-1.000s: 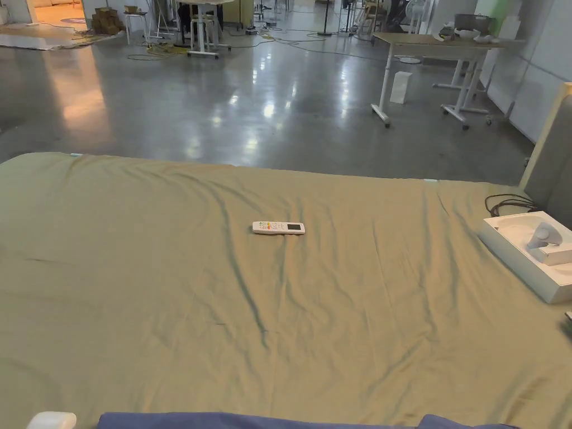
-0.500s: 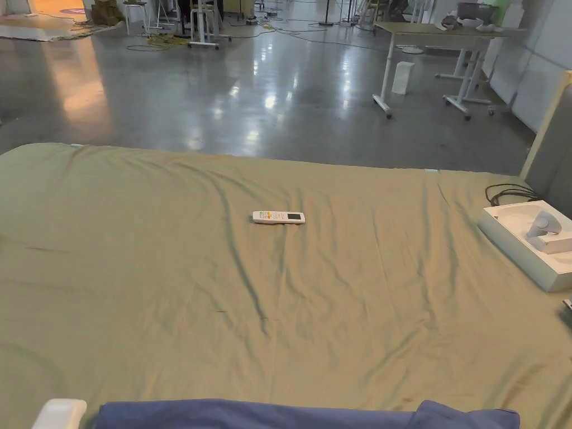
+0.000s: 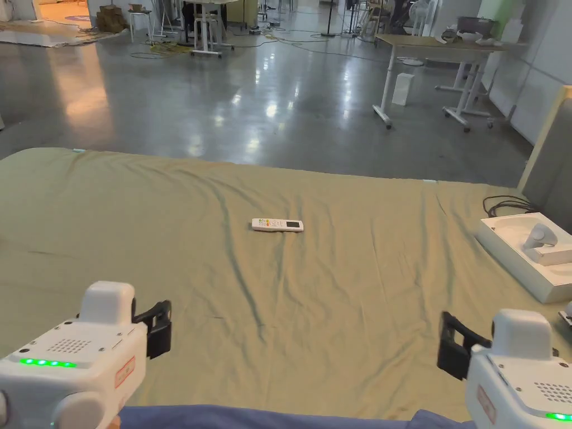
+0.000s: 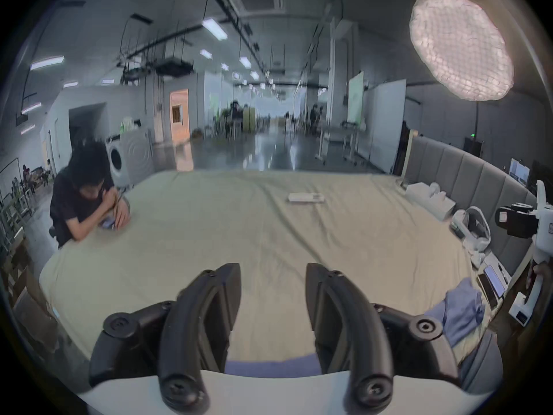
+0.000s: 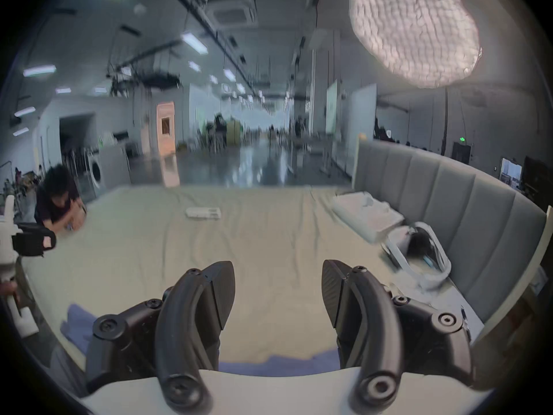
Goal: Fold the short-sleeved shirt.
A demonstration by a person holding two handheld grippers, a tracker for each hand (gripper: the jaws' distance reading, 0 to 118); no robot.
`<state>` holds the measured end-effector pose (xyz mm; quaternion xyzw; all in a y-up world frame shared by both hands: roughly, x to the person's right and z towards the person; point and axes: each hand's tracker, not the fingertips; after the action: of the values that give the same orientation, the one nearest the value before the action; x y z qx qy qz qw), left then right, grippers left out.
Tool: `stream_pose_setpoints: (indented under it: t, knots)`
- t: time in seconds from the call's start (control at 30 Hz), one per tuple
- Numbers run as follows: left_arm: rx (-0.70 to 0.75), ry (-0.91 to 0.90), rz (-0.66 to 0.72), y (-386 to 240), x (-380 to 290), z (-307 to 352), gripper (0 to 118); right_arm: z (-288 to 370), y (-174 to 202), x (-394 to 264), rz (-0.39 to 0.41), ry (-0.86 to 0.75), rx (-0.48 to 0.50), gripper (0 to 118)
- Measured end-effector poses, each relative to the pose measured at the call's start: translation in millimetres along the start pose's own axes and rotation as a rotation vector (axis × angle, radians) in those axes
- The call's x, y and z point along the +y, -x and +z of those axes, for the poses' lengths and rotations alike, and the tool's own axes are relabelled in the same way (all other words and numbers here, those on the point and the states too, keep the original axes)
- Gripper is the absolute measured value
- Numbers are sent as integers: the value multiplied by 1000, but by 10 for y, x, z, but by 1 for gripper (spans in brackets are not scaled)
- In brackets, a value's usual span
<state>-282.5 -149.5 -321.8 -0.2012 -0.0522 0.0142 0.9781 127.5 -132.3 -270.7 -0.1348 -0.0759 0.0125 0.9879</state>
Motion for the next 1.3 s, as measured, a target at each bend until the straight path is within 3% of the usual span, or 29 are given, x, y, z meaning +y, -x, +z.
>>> stream_pose_setpoints:
  t: [0.13, 0.3, 0.4, 0.5, 0.77, 0.9, 1.13, 1.2, 1.23, 1.3]
  knots:
    - [3, -92, -25, -281, 190, 24, 25, 13, 283, 168, -2, -110, -8, 56]
    - [25, -170, -19, -451, 295, 82, 5, -7, 456, 268, -10, -146, 1, 16]
    - [9, -189, -25, -460, 320, 107, 2, -44, 501, 281, -15, -175, -7, 0]
    - [22, -217, -22, -467, 325, 116, 2, -105, 569, 328, 12, -161, -1, 0]
    - [22, -215, -5, -272, 375, 169, 1, -102, 605, 408, -6, -176, 18, 0]
    - [-18, -111, 68, 60, 375, 107, 2, -104, 596, 432, -21, -146, 74, 0]
    - [-104, 159, 213, 842, 162, -85, 2, -198, 640, 318, 23, -64, 119, 0]
    - [-132, 235, 215, 1030, 30, -133, 6, -233, 653, 273, 32, -37, 144, 0]
    - [-140, 277, 220, 1114, -58, -153, 19, -256, 661, 261, 36, -22, 154, 0]
    - [-119, 350, 238, 1279, -235, -214, 59, -290, 682, 236, 40, -6, 157, 0]
